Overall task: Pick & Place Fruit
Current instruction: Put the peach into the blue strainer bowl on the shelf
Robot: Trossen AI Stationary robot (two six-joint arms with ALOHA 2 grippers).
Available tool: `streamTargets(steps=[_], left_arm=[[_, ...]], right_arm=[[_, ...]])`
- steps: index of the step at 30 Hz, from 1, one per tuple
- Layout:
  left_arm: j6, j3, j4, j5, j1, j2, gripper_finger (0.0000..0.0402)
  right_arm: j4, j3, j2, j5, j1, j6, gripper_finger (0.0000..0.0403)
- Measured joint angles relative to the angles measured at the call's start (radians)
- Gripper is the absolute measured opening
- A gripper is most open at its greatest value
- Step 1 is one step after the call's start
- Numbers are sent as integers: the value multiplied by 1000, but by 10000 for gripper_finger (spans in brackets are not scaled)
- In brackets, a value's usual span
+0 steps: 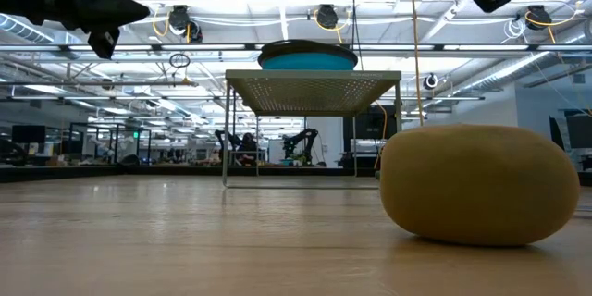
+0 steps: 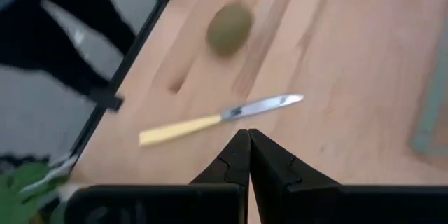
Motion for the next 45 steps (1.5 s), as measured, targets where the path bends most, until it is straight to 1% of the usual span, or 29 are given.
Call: streamTargets(steps=[6, 11, 17, 21, 26, 36, 42, 45], left_arm=[[5, 0, 0, 2, 0, 0, 20], [12, 0, -1, 3, 0, 0, 21], [21, 0, -27, 4, 0, 0, 21], [28, 0, -29, 4, 0, 0, 21], [93, 0, -29, 30, 0, 0, 21], [105, 0, -29, 32, 0, 1, 21], [105, 0, -29, 31, 0, 1, 21], [105, 0, -29, 31, 0, 1, 21]], right_arm=[[-139, 131, 161, -1, 100, -1, 0], [-177, 202, 250, -4, 152, 0, 0], [-176, 266, 311, -6, 190, 0, 0], [-179, 271, 335, -6, 191, 1, 0], [-199, 271, 366, -6, 189, 10, 3], [-228, 270, 410, -4, 189, 128, 40], [-232, 270, 442, -10, 189, 192, 74], [-233, 270, 458, -37, 189, 211, 94]])
